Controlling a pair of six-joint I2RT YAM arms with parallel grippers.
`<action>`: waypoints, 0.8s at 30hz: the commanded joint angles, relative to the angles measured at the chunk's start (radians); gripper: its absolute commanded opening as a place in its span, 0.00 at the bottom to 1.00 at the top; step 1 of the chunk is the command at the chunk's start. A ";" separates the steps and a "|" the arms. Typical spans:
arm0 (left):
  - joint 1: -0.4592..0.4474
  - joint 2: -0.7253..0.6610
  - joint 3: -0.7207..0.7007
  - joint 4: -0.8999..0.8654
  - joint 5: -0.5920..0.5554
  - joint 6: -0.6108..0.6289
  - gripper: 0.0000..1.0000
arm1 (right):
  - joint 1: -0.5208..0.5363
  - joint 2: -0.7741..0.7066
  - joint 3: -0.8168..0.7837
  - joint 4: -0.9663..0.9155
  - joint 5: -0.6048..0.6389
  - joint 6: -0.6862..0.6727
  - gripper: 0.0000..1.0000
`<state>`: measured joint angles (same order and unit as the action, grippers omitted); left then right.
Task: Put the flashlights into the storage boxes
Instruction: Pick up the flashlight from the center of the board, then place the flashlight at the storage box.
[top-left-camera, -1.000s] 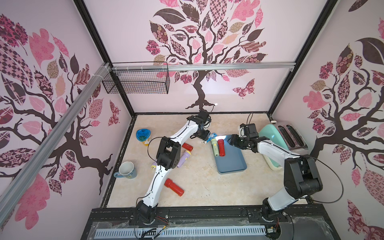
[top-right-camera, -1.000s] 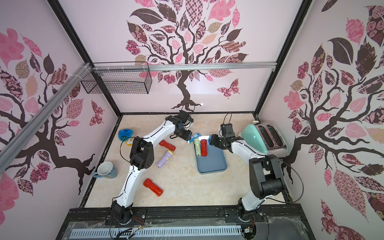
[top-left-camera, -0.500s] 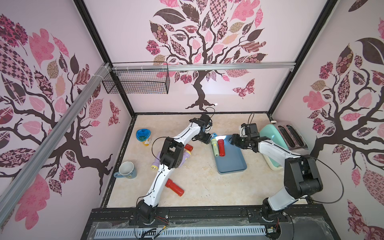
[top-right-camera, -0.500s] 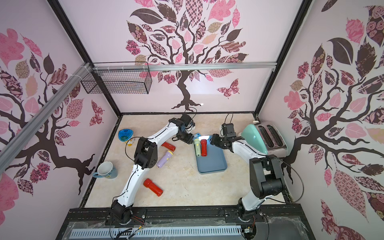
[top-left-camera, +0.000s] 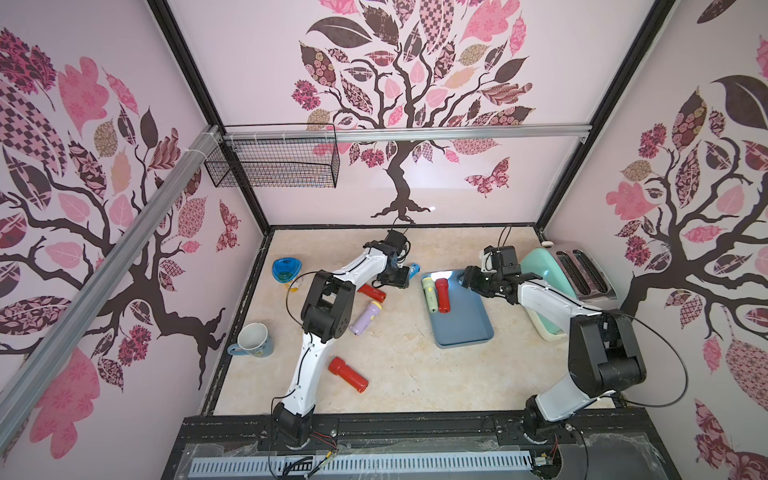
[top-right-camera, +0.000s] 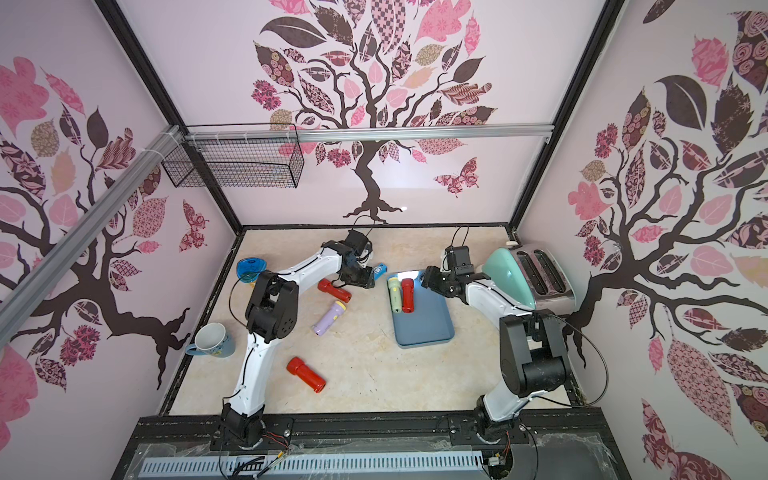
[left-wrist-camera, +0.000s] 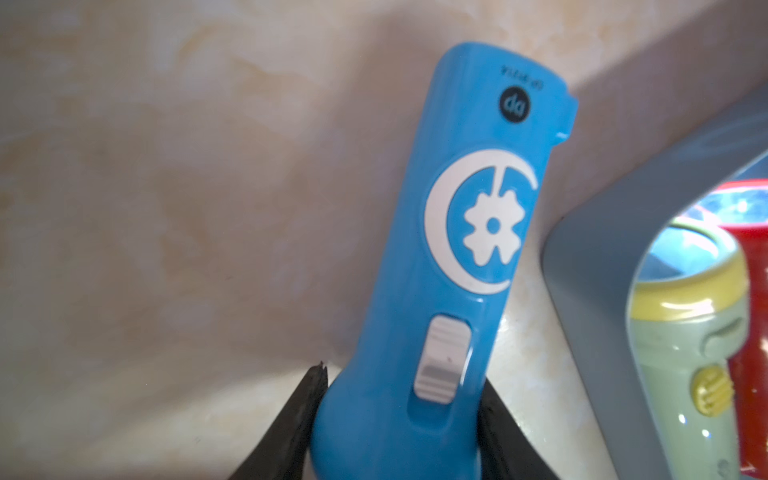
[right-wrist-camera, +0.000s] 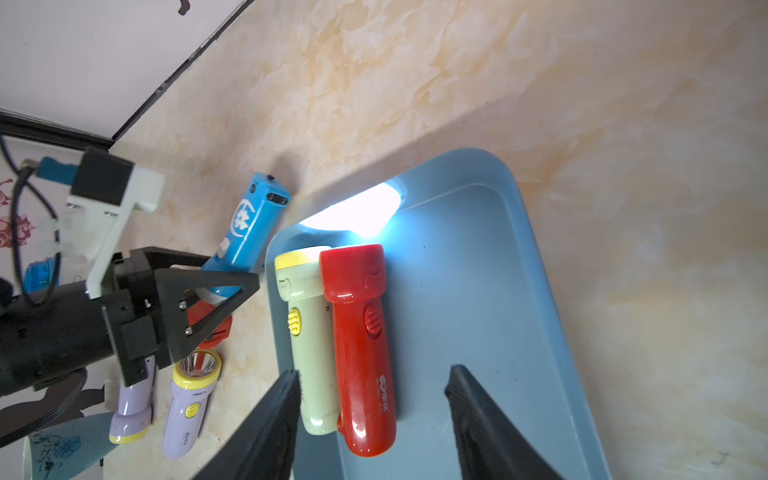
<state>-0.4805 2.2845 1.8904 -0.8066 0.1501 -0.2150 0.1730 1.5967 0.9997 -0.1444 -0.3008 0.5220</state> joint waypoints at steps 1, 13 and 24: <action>0.007 -0.172 -0.088 0.140 -0.021 -0.208 0.35 | -0.013 -0.046 -0.021 -0.001 0.049 0.057 0.61; -0.291 -0.281 -0.344 0.655 -0.055 -0.788 0.36 | -0.230 -0.148 -0.203 0.100 -0.063 0.219 0.60; -0.370 -0.153 -0.244 0.616 -0.153 -0.904 0.39 | -0.264 -0.208 -0.224 0.052 -0.005 0.188 0.63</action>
<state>-0.8459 2.1120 1.5711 -0.2089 0.0414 -1.0771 -0.0814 1.4128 0.7834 -0.0669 -0.3222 0.7250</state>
